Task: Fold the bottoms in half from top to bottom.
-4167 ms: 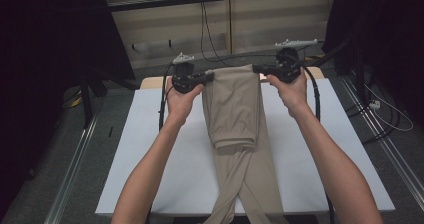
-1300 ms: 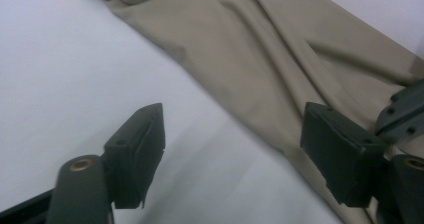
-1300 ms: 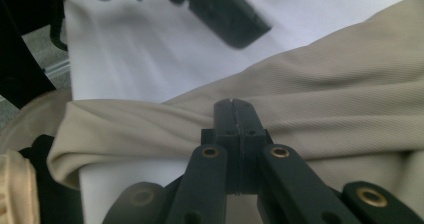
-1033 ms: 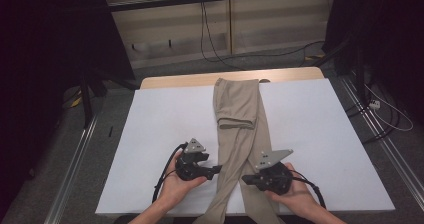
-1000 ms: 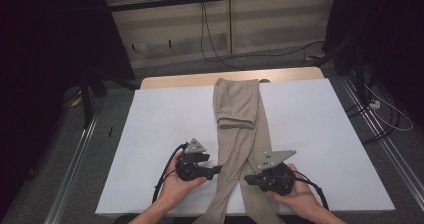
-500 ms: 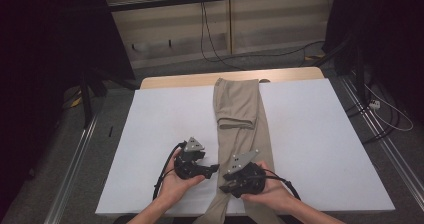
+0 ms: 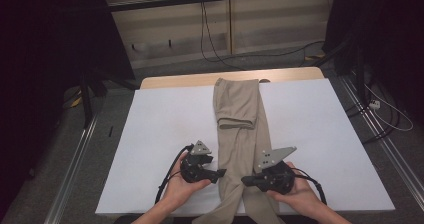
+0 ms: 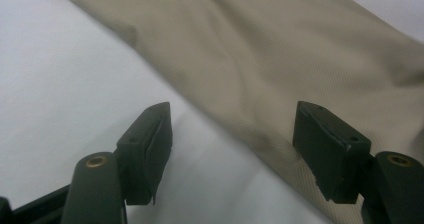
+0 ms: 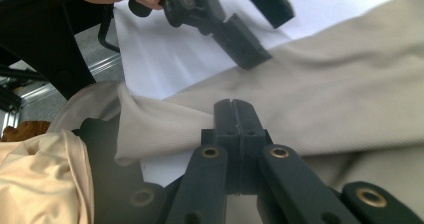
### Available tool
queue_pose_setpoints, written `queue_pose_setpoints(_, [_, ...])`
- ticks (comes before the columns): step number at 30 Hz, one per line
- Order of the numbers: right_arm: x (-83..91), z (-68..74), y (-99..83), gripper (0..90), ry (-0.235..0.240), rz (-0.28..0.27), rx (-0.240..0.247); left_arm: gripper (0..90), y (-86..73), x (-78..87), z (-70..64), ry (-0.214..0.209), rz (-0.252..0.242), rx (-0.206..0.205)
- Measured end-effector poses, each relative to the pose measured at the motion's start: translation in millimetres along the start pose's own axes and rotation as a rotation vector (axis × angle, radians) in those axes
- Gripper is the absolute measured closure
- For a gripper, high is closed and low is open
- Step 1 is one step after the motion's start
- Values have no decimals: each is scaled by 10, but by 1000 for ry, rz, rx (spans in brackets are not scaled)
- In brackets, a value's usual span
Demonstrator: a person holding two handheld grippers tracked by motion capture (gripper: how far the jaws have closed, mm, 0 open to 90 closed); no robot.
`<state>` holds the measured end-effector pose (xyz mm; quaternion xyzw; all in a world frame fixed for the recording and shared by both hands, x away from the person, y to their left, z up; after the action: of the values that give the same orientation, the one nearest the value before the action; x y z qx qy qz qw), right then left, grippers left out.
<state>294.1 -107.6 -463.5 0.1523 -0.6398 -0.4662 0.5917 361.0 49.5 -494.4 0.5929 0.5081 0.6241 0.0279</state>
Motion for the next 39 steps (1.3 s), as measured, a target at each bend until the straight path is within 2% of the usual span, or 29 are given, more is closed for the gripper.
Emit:
queue_pose_setpoints(5, [263,-23,-119,900,-48,-9,-13,325,8,-63,-83,-5,6,-17])
queue_pose_setpoints(10, [500,-160,-280,900,-110,-14,-48,321,5,-97,-110,-13,17,-23])
queue_pose_setpoints(14, [563,-234,-448,900,-110,13,-81,318,-2,-91,-107,-6,22,-33])
queue_pose_setpoints(17, [575,-269,-545,900,-154,73,-74,317,-5,-84,-108,-10,26,-36])
queue_pose_setpoints(19, [598,-304,-587,900,-174,81,-89,317,-5,-82,-114,-13,24,-28])
queue_pose_setpoints(21, [603,-329,-619,900,-200,111,-80,325,2,-79,-125,-13,16,-25])
queue_pose_setpoints(23, [586,-327,-631,808,-203,119,-107,402,8,-60,-193,-54,11,-25])
queue_pose_setpoints(24, [578,-314,-619,791,-200,113,-105,500,12,-55,-235,-66,4,-34])
queue_pose_setpoints(26, [568,-288,-556,745,-187,76,-99,624,11,-72,-416,-131,7,-83])
queue_pose_setpoints(28, [548,-282,-492,743,-194,62,-93,711,3,-119,-565,-165,12,-134])
queue_pose_setpoints(30, [514,-278,-467,750,-185,61,-89,724,-19,-184,-725,-191,27,-174])
queue_pose_setpoints(32, [495,-271,-496,783,-186,79,-83,701,-52,-234,-818,-181,44,-202])
queue_pose_setpoints(34, [516,-246,-556,780,-191,95,-91,648,-75,-232,-864,-170,36,-225])
queue_pose_setpoints(35, [528,-228,-581,787,-184,98,-96,639,-92,-214,-874,-180,47,-244])
queue_pose_setpoints(36, [544,-185,-617,796,-169,99,-103,645,-105,-206,-894,-189,39,-225])
queue_pose_setpoints(38, [551,-120,-647,791,-161,106,-105,664,-141,-181,-916,-188,39,-246])
queue_pose_setpoints(39, [541,-63,-661,790,-142,115,-99,697,-160,-154,-920,-186,48,-263])
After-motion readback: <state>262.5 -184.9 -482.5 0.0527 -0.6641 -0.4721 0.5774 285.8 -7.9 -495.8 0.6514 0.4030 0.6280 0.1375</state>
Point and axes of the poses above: each handheld gripper's, and its own axes: x roughly backward along the jaws, y roughly out of its top, z roughly to its left, the point moved 7 cm from there along -x, roughly forward along the jaws, and after that the axes turned 5 degrees about x, right-handed, at the moved point
